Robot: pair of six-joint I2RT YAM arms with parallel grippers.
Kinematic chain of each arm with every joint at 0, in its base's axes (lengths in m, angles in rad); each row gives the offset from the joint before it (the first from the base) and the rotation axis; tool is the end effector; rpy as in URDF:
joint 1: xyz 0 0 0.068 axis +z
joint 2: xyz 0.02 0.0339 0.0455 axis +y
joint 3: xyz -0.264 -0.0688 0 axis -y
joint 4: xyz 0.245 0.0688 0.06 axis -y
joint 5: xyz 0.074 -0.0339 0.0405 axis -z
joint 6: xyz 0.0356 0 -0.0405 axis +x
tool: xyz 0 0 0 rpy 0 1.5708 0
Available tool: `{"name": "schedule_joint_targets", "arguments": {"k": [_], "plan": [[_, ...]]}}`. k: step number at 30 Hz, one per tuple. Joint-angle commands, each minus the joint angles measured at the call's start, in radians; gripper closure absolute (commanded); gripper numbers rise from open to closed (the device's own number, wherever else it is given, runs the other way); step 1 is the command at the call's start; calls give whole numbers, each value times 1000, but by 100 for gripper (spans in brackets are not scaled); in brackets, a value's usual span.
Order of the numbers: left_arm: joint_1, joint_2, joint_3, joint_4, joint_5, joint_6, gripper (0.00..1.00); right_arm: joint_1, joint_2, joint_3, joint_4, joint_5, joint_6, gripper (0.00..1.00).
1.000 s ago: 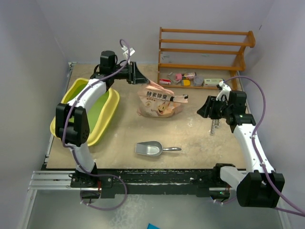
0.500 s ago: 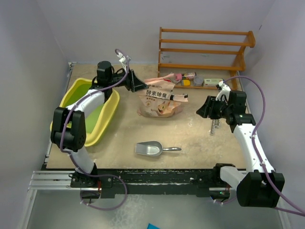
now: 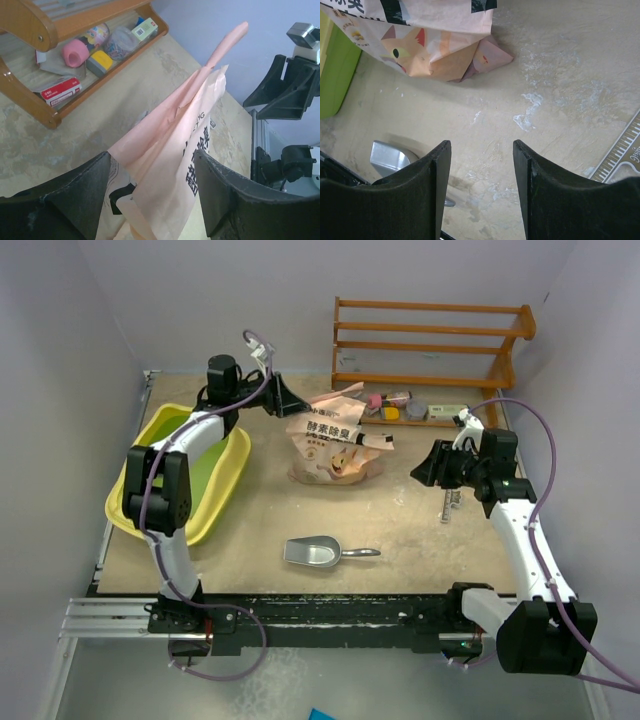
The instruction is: Fill the litter box with clean litter
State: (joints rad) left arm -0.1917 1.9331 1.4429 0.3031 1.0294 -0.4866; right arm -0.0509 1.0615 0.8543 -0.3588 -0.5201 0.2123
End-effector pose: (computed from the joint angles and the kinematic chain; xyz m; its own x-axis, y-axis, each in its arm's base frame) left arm 0.4347 -0.1154 0.2808 -0.5939 -0.1302 -0.7940 0.7321 0.3219 -0.6004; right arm 0.2325 0.0059 0.2961 -0.6025 0.2138 -0.7689 -0.2535 0.8623 0.4384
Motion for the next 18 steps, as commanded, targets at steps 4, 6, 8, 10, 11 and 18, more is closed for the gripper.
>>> {"name": "schedule_joint_targets", "arguments": {"k": [4, 6, 8, 10, 11, 18], "plan": [[2, 13, 75, -144, -55, 155, 30, 2, -4, 2, 47, -40, -11, 45], [2, 19, 81, -160, -67, 172, 31, 2, -1, -1, 53, -44, -9, 45], [2, 39, 93, -163, -54, 167, 32, 2, 4, -1, 54, -49, -9, 45], [3, 55, 98, -146, -46, 151, 32, 2, 8, 0, 54, -50, -10, 45], [6, 58, 97, -133, -45, 139, 32, 2, 8, -1, 53, -50, -10, 45], [10, 120, 104, 76, 95, -63, 43, 2, 12, -5, 57, -48, -7, 45]]}}
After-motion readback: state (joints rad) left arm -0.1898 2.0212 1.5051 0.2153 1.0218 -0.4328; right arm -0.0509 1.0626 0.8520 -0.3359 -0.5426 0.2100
